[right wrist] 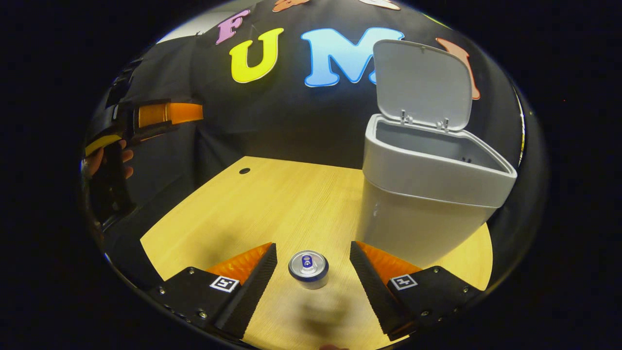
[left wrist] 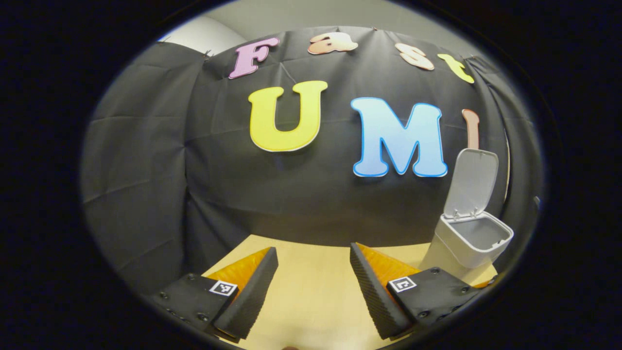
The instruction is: Press the lid of the desktop garbage bin to open it, pick up the crumpled paper on the desktop and throw it into the bin, then pick up the pop can on the desktop and drop it into the bin, and finally close the garbage bin lid.
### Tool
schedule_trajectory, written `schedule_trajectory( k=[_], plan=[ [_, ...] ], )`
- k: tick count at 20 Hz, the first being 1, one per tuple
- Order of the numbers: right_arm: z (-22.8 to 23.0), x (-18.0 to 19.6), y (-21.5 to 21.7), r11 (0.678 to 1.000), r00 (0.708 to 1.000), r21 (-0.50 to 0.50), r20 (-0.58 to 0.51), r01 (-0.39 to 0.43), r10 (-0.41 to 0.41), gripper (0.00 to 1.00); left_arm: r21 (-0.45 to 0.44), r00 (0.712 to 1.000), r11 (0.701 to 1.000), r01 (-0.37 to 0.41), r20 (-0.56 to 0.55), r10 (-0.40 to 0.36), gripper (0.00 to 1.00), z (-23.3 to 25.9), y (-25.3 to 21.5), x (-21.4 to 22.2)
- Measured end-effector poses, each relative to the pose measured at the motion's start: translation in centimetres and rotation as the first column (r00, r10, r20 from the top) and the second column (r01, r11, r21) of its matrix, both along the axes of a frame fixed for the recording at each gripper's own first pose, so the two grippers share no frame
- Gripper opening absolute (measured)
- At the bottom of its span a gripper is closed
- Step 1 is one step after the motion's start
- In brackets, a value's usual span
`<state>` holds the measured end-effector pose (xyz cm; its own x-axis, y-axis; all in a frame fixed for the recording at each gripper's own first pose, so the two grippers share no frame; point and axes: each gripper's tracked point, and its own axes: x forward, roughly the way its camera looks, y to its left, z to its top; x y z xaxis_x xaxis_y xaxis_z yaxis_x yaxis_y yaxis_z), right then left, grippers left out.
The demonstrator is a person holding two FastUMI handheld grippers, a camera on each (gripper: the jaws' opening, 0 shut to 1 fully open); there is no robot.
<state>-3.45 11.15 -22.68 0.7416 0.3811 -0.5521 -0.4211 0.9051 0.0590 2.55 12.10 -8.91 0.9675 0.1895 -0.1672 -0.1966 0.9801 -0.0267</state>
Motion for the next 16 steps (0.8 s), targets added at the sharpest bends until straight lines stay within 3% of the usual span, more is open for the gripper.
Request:
schedule_trajectory(
  k=[15,16],
  plan=[
    [-5.4,0.5,2.6,0.994,0.993,-0.085,-0.109,-0.063,0.054,0.97,0.015,0.995,0.996,-0.089,-0.034,0.089,0.94,-1.1,4.5,-1.9],
    [-5.8,0.5,2.7,0.993,0.992,-0.096,-0.117,-0.068,0.057,0.93,0.015,0.995,0.996,-0.093,-0.037,0.093,0.97,-1.2,4.7,-2.1]
  ],
)
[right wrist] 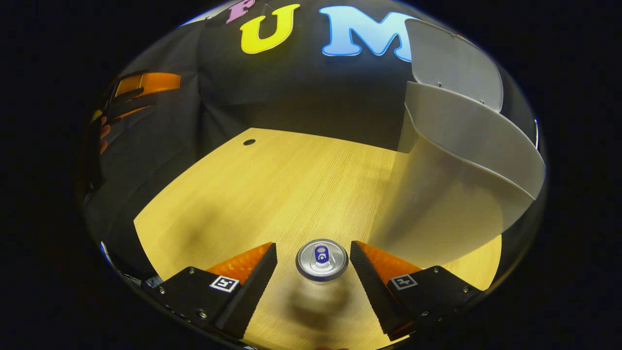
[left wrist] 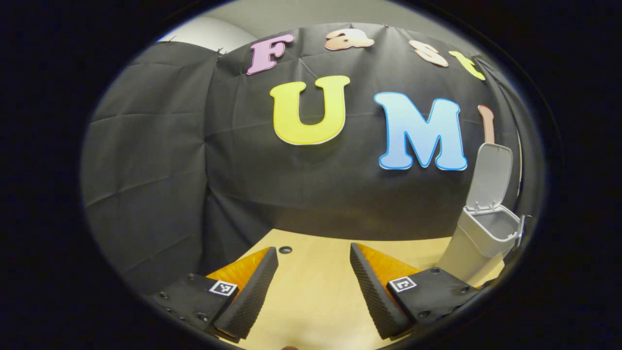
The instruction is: Press the lid of the desktop garbage bin to open it, pick up the crumpled paper on the desktop and throw it into the bin, then pick up the pop can on the desktop and drop it into the bin, and finally close the garbage bin lid.
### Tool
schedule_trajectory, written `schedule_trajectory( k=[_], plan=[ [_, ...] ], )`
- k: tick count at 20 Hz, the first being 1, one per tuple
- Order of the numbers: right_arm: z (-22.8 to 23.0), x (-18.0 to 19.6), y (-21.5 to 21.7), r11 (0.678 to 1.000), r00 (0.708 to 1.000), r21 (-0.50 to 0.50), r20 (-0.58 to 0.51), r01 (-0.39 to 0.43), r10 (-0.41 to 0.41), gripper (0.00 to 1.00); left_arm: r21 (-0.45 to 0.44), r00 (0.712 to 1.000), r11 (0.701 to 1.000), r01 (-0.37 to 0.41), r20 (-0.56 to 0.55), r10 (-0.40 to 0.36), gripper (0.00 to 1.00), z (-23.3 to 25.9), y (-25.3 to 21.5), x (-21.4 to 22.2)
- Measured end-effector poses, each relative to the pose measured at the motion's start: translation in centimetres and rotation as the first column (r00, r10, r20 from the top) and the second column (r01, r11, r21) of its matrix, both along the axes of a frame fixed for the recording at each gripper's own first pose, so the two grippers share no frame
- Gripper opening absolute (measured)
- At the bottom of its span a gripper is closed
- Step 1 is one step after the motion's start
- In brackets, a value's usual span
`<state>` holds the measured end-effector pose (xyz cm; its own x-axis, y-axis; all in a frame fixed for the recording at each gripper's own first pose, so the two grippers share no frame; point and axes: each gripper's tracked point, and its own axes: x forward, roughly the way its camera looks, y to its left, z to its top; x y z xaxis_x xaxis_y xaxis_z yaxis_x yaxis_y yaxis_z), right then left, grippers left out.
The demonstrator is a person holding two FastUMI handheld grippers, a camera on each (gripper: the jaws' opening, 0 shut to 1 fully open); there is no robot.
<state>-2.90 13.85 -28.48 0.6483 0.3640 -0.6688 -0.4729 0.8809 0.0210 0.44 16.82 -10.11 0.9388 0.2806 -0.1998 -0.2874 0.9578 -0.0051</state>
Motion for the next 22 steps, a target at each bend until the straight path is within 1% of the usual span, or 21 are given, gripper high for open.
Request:
schedule_trajectory(
  k=[1,6,7,8,9,10,11,12,13,17,22],
  plan=[
    [-0.3,-0.1,0.1,1.0,1.0,-0.008,-0.006,-0.004,0.004,0.97,-0.002,1.0,1.0,-0.004,-0.002,0.004,0.97,-0.1,0.2,-0.1],
    [-2.0,0.3,-0.4,0.998,0.999,-0.062,-0.034,-0.019,0.017,0.97,-0.01,1.0,1.0,-0.021,-0.011,0.021,0.98,-0.5,0.8,-0.3],
    [-2.5,0.4,-0.6,0.997,0.999,-0.075,-0.042,-0.019,0.016,0.97,-0.012,1.0,1.0,-0.025,-0.013,0.025,0.95,-0.6,0.9,-0.3],
    [-2.8,0.6,-0.8,0.996,0.999,-0.092,-0.046,-0.016,0.012,0.97,-0.014,1.0,1.0,-0.028,-0.015,0.027,0.97,-0.7,0.9,-0.3],
    [-3.2,0.5,-1.2,0.994,0.999,-0.109,-0.052,-0.016,0.011,0.96,-0.016,0.999,0.999,-0.029,-0.015,0.028,1.0,-0.8,0.9,-0.3],
    [-3.6,0.4,-1.1,0.992,0.998,-0.122,-0.056,-0.017,0.01,0.87,-0.018,0.999,0.999,-0.03,-0.017,0.03,1.0,-0.8,1.0,-0.4],
    [-3.6,0.5,-1.0,0.992,0.999,-0.123,-0.053,-0.019,0.013,0.86,-0.018,0.999,0.999,-0.031,-0.018,0.031,1.0,-1.0,0.9,-0.4],
    [-3.5,0.4,-1.0,0.992,0.999,-0.127,-0.053,-0.021,0.014,0.86,-0.017,0.999,0.999,-0.031,-0.021,0.031,0.95,-1.0,0.9,-0.4],
    [-3.3,0.6,-1.1,0.991,0.999,-0.13,-0.047,-0.021,0.015,0.85,-0.016,0.999,0.999,-0.03,-0.022,0.03,0.98,-1.1,0.8,-0.4],
    [-1.4,0.9,-0.5,0.995,1.0,-0.099,-0.004,-0.018,0.018,0.85,-0.012,0.999,1.0,-0.023,-0.028,0.022,0.99,-1.2,0.6,-0.3],
    [3.6,2.6,0.5,0.999,0.994,-0.034,0.105,-0.003,0.006,0.85,-0.01,1.0,1.0,-0.004,-0.03,0.004,0.99,-1.3,-0.2,0.2]
  ],
)
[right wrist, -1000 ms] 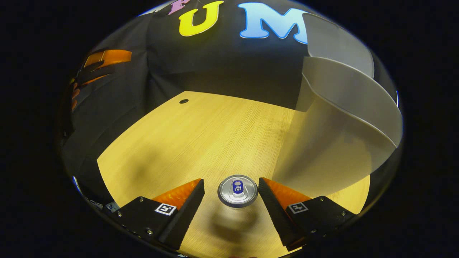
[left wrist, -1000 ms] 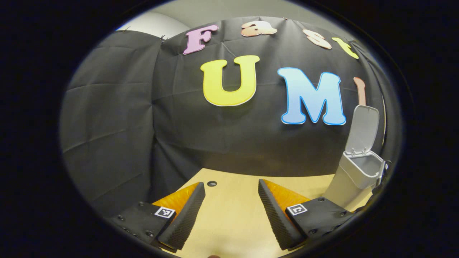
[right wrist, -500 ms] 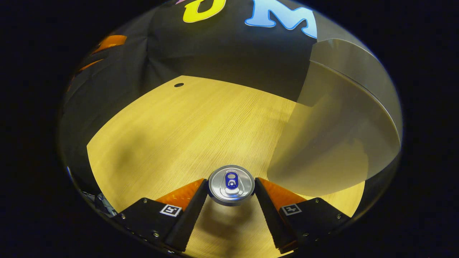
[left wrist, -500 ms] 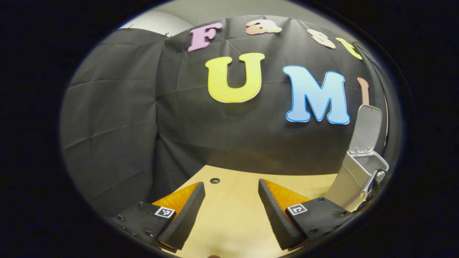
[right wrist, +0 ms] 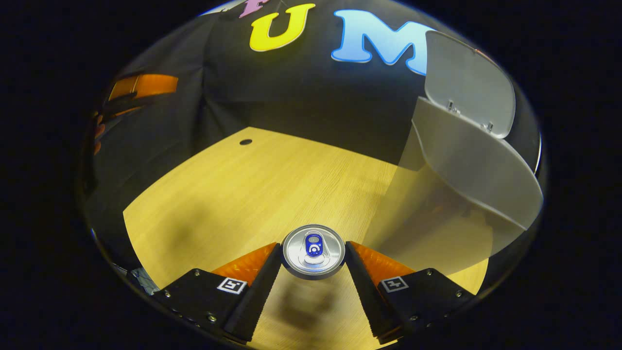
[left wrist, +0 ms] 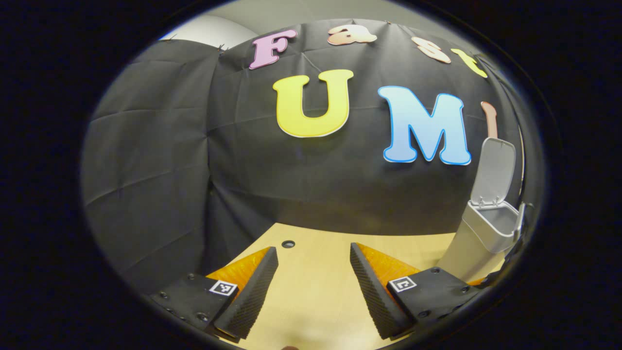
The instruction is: Press the lid of the desktop garbage bin to open it, pick up the crumpled paper on the desktop and throw it into the bin, then pick up the pop can on the desktop and drop it into the bin, and finally close the garbage bin lid.
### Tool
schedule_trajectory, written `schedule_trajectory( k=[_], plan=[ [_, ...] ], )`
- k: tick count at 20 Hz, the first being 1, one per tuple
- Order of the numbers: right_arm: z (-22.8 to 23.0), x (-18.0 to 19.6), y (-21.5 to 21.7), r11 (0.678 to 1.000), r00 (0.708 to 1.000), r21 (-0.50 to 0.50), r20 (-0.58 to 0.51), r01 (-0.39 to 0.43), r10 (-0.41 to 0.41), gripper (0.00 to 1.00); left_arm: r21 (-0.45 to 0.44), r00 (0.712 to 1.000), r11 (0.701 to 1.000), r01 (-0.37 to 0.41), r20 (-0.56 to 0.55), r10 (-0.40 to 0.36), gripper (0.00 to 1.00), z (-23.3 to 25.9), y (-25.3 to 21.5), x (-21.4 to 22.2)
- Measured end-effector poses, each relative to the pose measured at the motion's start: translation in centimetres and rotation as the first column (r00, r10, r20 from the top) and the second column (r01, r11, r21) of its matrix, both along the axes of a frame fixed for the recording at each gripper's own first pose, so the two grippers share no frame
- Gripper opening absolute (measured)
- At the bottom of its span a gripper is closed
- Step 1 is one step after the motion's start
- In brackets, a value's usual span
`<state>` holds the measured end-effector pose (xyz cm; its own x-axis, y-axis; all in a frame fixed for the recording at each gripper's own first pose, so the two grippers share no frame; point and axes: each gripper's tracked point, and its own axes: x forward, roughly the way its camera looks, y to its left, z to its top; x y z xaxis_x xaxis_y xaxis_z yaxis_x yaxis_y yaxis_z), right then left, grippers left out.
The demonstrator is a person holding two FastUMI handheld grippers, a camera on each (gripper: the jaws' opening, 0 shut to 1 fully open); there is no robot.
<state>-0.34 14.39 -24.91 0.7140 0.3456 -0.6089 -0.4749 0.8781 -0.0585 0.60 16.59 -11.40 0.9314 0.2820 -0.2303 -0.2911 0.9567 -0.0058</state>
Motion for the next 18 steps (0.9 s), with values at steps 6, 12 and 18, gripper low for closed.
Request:
schedule_trajectory(
  k=[6,12,18],
  plan=[
    [6.2,1.7,0.9,0.996,0.993,0.093,0.114,0.015,-0.026,0.84,-0.008,1.0,1.0,0.02,-0.002,-0.02,0.95,-0.1,-1.0,0.5],
    [12.8,2.8,0.5,0.986,0.968,0.165,0.246,0.012,-0.053,0.84,-0.019,0.999,0.999,0.033,-0.006,-0.033,0.98,-0.4,-1.5,0.6],
    [19.1,4.2,-1.8,0.974,0.919,0.222,0.372,0.05,-0.132,0.84,-0.035,0.999,0.998,0.051,-0.01,-0.052,0.95,-0.8,-2.4,1.2]
  ],
)
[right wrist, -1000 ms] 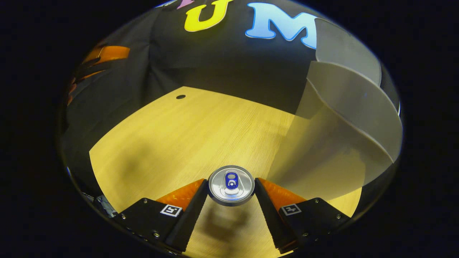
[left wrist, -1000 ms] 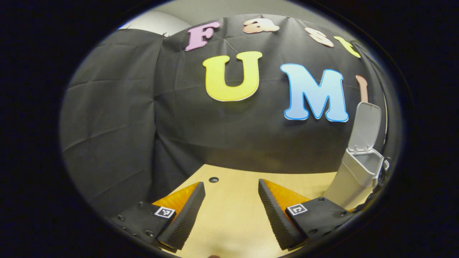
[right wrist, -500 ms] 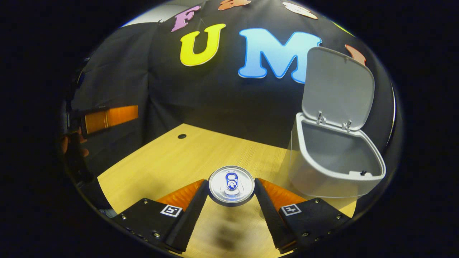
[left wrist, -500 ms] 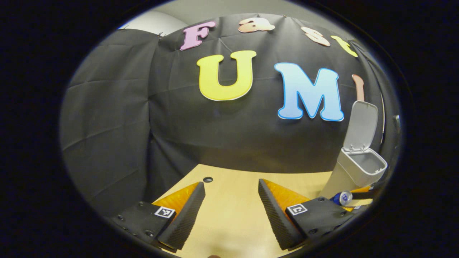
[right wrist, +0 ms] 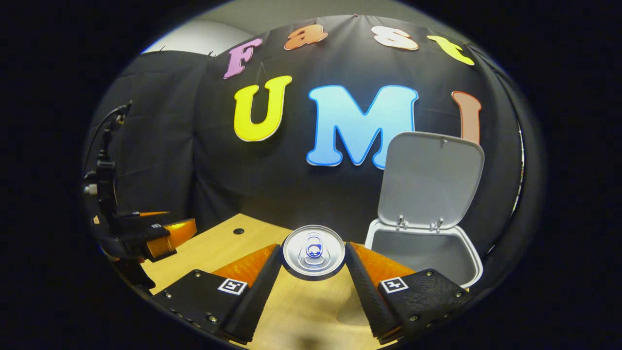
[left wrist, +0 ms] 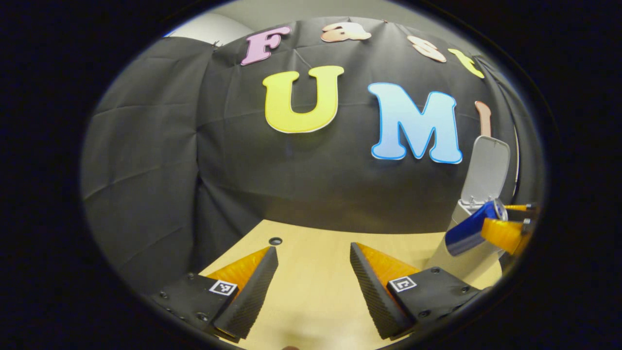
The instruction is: Press the lid of the desktop garbage bin to open it, pick up the crumpled paper on the desktop and throw it into the bin, then pick up the pop can on the desktop and drop it into the bin, and finally close the garbage bin lid.
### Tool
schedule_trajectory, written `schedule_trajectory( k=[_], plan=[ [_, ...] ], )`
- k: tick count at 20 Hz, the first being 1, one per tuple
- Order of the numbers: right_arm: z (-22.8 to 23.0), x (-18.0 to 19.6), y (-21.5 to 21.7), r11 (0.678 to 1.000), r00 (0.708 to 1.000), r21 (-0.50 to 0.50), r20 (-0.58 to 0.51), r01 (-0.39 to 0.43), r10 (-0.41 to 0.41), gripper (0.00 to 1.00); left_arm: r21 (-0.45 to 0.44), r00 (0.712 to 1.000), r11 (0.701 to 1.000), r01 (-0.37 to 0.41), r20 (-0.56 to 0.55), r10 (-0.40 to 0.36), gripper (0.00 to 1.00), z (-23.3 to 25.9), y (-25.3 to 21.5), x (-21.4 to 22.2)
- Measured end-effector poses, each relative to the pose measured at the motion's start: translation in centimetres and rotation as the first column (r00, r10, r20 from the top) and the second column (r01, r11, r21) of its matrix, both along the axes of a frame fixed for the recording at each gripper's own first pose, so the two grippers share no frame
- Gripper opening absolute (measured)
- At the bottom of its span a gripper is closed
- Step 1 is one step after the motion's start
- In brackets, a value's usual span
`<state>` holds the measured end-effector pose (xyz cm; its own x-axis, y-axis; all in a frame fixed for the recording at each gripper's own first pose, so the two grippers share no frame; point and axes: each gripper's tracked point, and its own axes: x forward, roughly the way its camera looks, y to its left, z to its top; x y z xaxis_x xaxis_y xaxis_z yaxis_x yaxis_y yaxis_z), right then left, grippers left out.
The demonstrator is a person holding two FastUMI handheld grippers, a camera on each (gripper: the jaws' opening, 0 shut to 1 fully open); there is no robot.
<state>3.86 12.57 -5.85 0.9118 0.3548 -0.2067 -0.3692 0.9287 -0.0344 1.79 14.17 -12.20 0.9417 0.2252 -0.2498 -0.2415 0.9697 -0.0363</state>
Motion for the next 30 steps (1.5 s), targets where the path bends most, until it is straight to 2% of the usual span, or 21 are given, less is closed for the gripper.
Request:
schedule_trajectory(
  k=[3,6,11,16,26,27,30],
  plan=[
    [1.8,0.7,-1.7,0.999,0.998,0.024,0.04,0.049,-0.05,0.84,-0.001,1.0,1.0,0.016,-0.002,-0.016,1.0,-0.1,-0.6,0.4],
    [3.0,1.5,-4.3,0.993,0.99,0.031,0.076,0.116,-0.118,0.84,-0.003,0.999,0.999,0.032,-0.003,-0.032,0.98,-0.2,-1.2,0.8],
    [2.9,2.4,-8.4,0.977,0.974,0.025,0.082,0.21,-0.211,0.84,-0.007,0.998,0.998,0.055,-0.008,-0.055,1.0,-0.3,-2.2,1.3],
    [0.4,3.1,-11.1,0.965,0.964,-0.014,0.047,0.264,-0.263,0.84,-0.014,0.998,0.998,0.067,-0.016,-0.067,1.0,-0.6,-2.7,1.5],
    [-5.7,4.2,-14.0,0.949,0.946,-0.064,-0.08,0.309,-0.314,0.84,0.002,0.996,0.997,0.074,-0.048,-0.074,1.0,-1.8,-2.8,1.2],
    [-6.1,4.2,-14.1,0.948,0.944,-0.064,-0.091,0.312,-0.317,0.84,0.006,0.996,0.997,0.075,-0.051,-0.074,0.95,-1.9,-2.9,1.2],
    [-6.8,4.4,-14.5,0.944,0.938,-0.039,-0.113,0.327,-0.329,0.85,0.01,0.995,0.997,0.081,-0.061,-0.08,0.95,-2.2,-3.0,1.1]
  ],
)
